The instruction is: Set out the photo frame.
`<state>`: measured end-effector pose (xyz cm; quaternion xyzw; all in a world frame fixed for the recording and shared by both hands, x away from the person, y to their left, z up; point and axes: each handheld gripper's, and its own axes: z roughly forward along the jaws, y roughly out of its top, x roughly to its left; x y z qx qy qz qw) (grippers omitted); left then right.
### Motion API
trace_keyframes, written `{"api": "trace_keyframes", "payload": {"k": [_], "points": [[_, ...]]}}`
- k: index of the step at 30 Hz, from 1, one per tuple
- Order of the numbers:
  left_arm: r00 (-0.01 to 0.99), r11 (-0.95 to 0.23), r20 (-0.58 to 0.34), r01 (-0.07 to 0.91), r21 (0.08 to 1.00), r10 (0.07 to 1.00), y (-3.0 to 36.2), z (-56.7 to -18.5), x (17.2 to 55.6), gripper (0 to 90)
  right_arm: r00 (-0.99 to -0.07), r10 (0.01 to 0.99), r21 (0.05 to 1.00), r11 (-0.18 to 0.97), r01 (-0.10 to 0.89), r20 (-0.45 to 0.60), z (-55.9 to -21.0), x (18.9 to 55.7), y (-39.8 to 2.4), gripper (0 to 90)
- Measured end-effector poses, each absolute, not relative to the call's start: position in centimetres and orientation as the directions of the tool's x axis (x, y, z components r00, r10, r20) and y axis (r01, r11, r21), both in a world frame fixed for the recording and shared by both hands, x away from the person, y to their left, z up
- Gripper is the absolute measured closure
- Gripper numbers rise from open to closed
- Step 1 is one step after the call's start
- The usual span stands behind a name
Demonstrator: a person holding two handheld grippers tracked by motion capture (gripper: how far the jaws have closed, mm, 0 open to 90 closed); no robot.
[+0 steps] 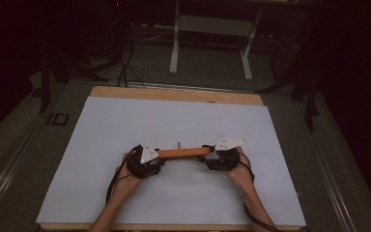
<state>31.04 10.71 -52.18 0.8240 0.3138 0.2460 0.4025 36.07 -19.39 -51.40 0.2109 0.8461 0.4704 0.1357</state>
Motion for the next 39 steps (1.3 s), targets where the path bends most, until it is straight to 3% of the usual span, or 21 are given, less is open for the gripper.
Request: {"api": "trace_keyframes", "payload": {"k": [25,39], "points": [[0.687,-0.518,0.207,0.282,0.808,0.697,10.6,-52.1,30.8,56.9,-0.857,0.508,0.848,0.489,0.204,-0.086,-51.1,35.2,-19.3,55.2],[0.697,-0.499,0.182,0.282,0.82,0.693,10.8,-51.4,30.5,57.0,-0.856,0.51,0.859,0.472,0.2,-0.081,-50.4,34.6,-19.6,55.9]]}}
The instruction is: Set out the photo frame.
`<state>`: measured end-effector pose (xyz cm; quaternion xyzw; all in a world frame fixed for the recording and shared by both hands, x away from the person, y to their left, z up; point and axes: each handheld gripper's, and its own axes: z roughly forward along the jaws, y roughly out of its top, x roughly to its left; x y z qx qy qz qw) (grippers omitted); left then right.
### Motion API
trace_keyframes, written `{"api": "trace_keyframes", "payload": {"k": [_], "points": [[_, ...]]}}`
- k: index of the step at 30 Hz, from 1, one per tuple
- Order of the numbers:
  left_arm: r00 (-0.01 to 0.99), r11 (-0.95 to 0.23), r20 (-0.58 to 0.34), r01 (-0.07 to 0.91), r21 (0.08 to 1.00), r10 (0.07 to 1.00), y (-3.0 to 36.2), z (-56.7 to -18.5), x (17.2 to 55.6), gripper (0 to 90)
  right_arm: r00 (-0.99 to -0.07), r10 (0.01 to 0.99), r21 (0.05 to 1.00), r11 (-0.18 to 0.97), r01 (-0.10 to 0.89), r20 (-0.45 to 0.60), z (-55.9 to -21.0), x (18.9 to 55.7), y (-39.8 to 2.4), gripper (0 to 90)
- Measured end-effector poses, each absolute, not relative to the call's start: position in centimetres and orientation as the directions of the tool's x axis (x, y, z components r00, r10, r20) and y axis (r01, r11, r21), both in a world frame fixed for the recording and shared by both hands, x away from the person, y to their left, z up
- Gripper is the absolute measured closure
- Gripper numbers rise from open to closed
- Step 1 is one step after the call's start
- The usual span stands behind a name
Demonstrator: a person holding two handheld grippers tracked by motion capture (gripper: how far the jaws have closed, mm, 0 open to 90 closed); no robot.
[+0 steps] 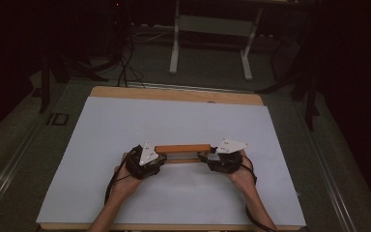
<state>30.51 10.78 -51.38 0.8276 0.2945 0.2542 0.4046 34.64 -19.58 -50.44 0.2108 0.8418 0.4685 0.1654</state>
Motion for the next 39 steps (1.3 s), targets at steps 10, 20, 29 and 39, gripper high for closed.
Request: {"api": "trace_keyframes", "payload": {"k": [10,20,29,39], "points": [[0.718,-0.474,0.132,0.3,0.828,0.684,11.1,-50.8,30.4,57.2,-0.859,0.509,0.868,0.45,0.211,-0.055,-50.1,34.3,-20.0,56.9],[0.732,-0.458,0.086,0.325,0.828,0.676,11.0,-50.2,30.3,57.4,-0.86,0.511,0.871,0.431,0.234,-0.022,-49.8,34.0,-20.4,57.3],[0.741,-0.441,0.042,0.352,0.826,0.671,10.9,-50.2,30.5,57.3,-0.852,0.523,0.864,0.425,0.268,0.007,-49.7,33.8,-20.7,57.3],[0.751,-0.425,-0.007,0.382,0.821,0.661,11.0,-50.4,30.6,57.3,-0.848,0.527,0.852,0.416,0.317,0.059,-49.9,33.8,-20.9,57.4]]}}
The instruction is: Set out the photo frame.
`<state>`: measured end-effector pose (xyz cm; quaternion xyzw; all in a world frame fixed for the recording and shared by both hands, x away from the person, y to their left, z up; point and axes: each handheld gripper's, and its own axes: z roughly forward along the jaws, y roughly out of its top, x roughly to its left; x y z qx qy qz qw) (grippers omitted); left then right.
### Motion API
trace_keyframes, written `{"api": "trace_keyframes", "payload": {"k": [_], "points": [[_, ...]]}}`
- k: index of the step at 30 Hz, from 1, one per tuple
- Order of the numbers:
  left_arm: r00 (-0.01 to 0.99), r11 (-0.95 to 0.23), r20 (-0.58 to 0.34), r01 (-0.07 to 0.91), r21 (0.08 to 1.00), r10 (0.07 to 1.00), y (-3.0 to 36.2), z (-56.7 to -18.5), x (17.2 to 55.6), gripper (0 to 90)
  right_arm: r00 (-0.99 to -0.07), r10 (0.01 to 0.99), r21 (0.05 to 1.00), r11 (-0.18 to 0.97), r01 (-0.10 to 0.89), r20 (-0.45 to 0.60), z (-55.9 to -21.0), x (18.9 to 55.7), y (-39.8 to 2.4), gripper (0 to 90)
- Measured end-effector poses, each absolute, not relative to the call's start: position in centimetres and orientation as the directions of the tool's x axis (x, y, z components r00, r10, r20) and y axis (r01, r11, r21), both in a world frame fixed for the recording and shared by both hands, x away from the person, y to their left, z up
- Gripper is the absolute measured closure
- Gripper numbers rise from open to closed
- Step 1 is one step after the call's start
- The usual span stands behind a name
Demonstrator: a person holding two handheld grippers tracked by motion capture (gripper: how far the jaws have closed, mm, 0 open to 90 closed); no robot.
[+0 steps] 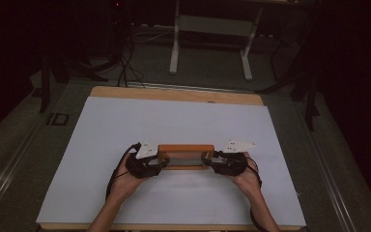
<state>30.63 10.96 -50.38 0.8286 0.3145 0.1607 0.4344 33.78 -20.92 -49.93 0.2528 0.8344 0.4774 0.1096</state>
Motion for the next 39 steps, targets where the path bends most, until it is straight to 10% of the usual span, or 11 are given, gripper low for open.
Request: {"api": "trace_keyframes", "payload": {"k": [39], "points": [[0.75,-0.361,-0.186,0.5,0.787,0.635,11.2,-51.5,31.4,57.1,-0.819,0.537,0.805,0.385,0.451,0.201,-50.6,33.7,-21.7,59.1]]}}
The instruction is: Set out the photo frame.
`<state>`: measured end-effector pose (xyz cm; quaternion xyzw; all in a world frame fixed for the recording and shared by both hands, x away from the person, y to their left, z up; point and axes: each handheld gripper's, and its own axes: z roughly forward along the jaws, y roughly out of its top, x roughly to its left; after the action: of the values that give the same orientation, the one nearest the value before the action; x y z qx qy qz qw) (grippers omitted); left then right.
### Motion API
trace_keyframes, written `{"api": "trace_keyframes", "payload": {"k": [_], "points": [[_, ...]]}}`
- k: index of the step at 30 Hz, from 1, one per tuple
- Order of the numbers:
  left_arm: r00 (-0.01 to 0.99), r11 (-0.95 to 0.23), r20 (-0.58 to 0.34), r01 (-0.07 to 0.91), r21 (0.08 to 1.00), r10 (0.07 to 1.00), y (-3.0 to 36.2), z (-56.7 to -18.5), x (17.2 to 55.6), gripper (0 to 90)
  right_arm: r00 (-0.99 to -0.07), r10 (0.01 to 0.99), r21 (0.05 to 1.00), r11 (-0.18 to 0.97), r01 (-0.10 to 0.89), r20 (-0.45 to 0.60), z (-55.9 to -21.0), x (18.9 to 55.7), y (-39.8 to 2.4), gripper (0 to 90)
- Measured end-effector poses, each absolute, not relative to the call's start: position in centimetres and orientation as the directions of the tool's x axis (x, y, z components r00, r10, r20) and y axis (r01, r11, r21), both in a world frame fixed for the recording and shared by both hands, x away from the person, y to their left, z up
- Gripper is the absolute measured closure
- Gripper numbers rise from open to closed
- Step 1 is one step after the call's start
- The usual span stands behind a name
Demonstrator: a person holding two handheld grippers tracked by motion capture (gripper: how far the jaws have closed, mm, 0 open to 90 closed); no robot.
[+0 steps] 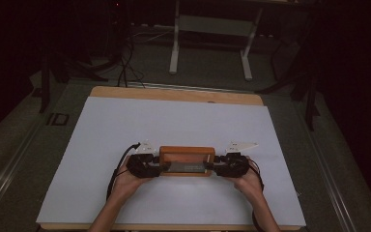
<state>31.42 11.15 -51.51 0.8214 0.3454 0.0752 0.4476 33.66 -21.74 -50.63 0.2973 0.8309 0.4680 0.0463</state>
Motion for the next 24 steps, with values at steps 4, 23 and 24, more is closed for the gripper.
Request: {"api": "trace_keyframes", "payload": {"k": [4,23,24], "points": [[0.748,-0.347,-0.191,0.499,0.794,0.636,11.21,-51.72,31.65,56.8,-0.815,0.539,0.807,0.372,0.458,0.214,-50.79,33.86,-21.84,59.4],[0.739,-0.322,-0.195,0.494,0.808,0.645,11.22,-52.27,32.13,54.7,-0.803,0.548,0.819,0.332,0.467,0.236,-51.44,34.62,-21.86,58.5],[0.739,-0.323,-0.193,0.493,0.808,0.645,11.22,-52.27,32.13,54.7,-0.803,0.548,0.82,0.332,0.467,0.235,-51.44,34.63,-21.85,58.4]]}}
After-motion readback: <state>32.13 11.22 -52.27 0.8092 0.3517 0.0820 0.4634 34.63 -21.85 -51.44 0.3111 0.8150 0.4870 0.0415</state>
